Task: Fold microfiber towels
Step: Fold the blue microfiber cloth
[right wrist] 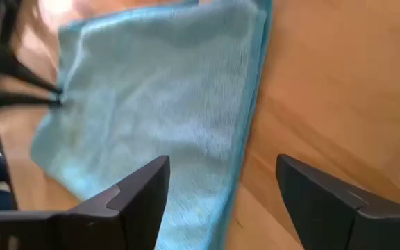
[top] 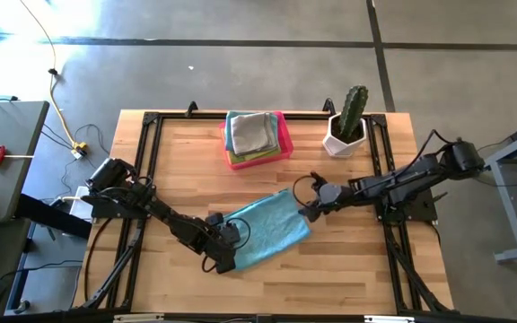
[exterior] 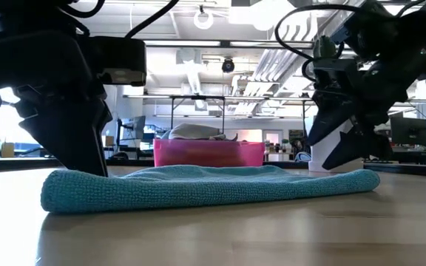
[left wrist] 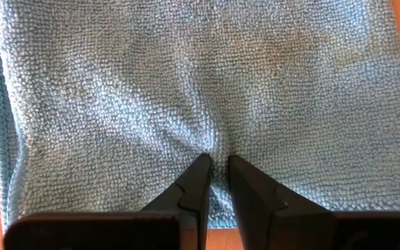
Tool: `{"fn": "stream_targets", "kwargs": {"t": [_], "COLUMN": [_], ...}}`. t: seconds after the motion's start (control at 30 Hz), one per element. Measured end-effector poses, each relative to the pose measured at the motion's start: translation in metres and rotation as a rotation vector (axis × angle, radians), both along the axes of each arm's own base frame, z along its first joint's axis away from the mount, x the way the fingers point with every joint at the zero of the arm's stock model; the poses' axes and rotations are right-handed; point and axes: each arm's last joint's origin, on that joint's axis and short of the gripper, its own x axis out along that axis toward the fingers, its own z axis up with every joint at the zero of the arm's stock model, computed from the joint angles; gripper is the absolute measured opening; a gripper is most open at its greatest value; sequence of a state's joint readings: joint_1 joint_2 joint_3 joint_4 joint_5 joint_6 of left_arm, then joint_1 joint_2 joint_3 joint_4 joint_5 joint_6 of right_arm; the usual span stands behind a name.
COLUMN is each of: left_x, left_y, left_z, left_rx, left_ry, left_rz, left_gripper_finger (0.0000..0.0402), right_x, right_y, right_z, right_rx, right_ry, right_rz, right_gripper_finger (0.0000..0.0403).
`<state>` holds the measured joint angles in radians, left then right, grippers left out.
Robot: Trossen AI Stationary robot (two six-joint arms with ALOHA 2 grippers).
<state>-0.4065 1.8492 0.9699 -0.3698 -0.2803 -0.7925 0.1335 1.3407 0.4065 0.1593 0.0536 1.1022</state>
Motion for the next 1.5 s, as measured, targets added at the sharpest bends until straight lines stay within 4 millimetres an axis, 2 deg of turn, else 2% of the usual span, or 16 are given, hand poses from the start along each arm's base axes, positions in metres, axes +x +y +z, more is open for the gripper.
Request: {"fn": "stream_targets", "kwargs": {"t": [0.23, 0.37, 0.5, 0.77, 1.03, 1.2, 1.5], "left_x": [0.000, 0.000, 0.000, 0.001, 0.001, 0.001, 0.001], "left_y": [0.000, 0.000, 0.000, 0.000, 0.000, 0.000, 0.000], "left_z": [0.000, 0.000, 0.000, 0.000, 0.000, 0.000, 0.004], "left_rx": [0.005, 0.007, 0.010, 0.015, 0.006, 0.007, 0.000], "left_ry": [-0.002, -0.003, -0.003, -0.008, -0.005, -0.003, -0.011], "left_rz": [-0.001, 0.000, -0.008, -0.023, -0.027, -0.035, -0.036], "left_gripper_finger": [0.0046, 0.0047, 0.0046, 0.0046, 0.0046, 0.0046, 0.0046], "right_x": [0.000, 0.003, 0.014, 0.039, 0.050, 0.052, 0.048], "right_y": [-0.003, -0.001, 0.003, 0.010, 0.015, 0.020, 0.019], "right_z": [-0.001, -0.012, -0.023, -0.021, -0.020, -0.018, -0.021], "right_rx": [-0.046, -0.055, -0.049, -0.110, -0.105, -0.123, -0.143], "right_ry": [0.004, 0.044, 0.053, 0.068, 0.098, 0.092, 0.147], "right_rz": [-0.040, -0.047, -0.039, 0.045, 0.085, 0.141, 0.131], "right_gripper_finger": [0.0259, 0.0259, 0.0259, 0.0259, 0.0255, 0.0212, 0.0063]}}
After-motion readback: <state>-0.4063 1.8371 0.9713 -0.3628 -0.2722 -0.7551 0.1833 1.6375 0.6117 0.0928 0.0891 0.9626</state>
